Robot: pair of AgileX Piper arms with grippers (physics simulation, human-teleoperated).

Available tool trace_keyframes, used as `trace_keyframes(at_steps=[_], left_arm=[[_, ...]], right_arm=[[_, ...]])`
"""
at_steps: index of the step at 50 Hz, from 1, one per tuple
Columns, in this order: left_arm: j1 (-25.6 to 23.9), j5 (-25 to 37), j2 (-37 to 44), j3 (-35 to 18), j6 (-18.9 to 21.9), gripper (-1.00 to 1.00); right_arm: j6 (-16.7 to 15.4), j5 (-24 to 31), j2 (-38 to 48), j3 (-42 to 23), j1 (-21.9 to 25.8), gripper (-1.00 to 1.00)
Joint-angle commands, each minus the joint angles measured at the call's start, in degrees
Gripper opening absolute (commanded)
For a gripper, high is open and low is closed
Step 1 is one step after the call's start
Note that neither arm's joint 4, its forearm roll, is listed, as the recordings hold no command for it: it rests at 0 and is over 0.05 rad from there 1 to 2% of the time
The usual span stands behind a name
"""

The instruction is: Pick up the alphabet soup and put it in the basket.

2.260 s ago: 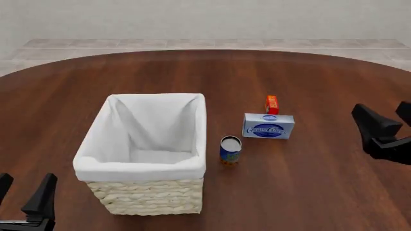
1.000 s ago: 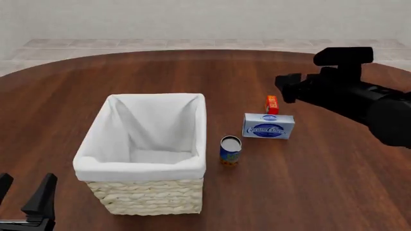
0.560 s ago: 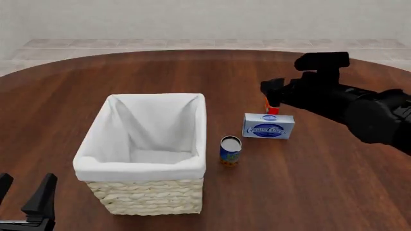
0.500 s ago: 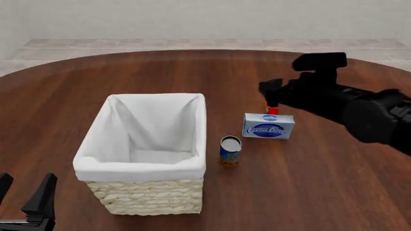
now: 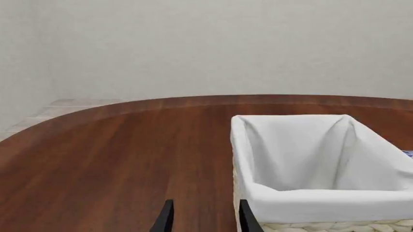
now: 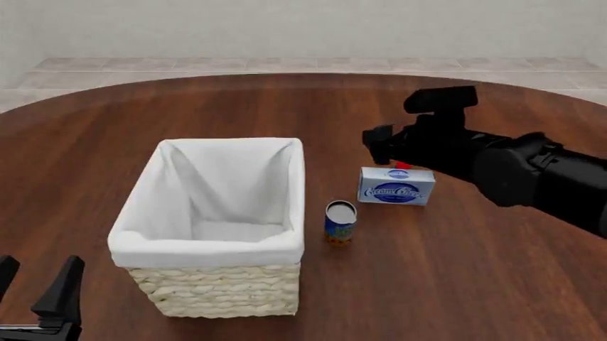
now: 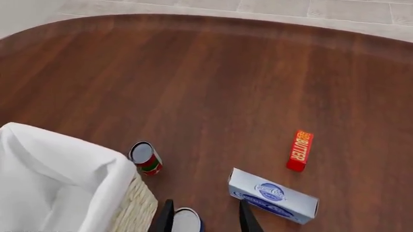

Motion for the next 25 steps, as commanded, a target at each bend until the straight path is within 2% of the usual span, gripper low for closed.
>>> trace_keyframes(at_steps=[1,10,21,25], left_arm=[[0.0,0.0,0.0,0.0,0.0,1.00],[0.0,0.0,0.0,0.0,0.0,1.00],[0.0,0.0,0.0,0.0,0.0,1.00],[0.0,0.0,0.0,0.0,0.0,1.00]], right_arm=[[0.4,-1.2,2.5,-0.1,1.3,1.00],[0.2,-1.6,3.9,-0.1,2.4,1.00],[1.5,-2.5,5.1,0.7,4.0,1.00],[0.9,-2.8,5.7,1.2,4.2,1.00]])
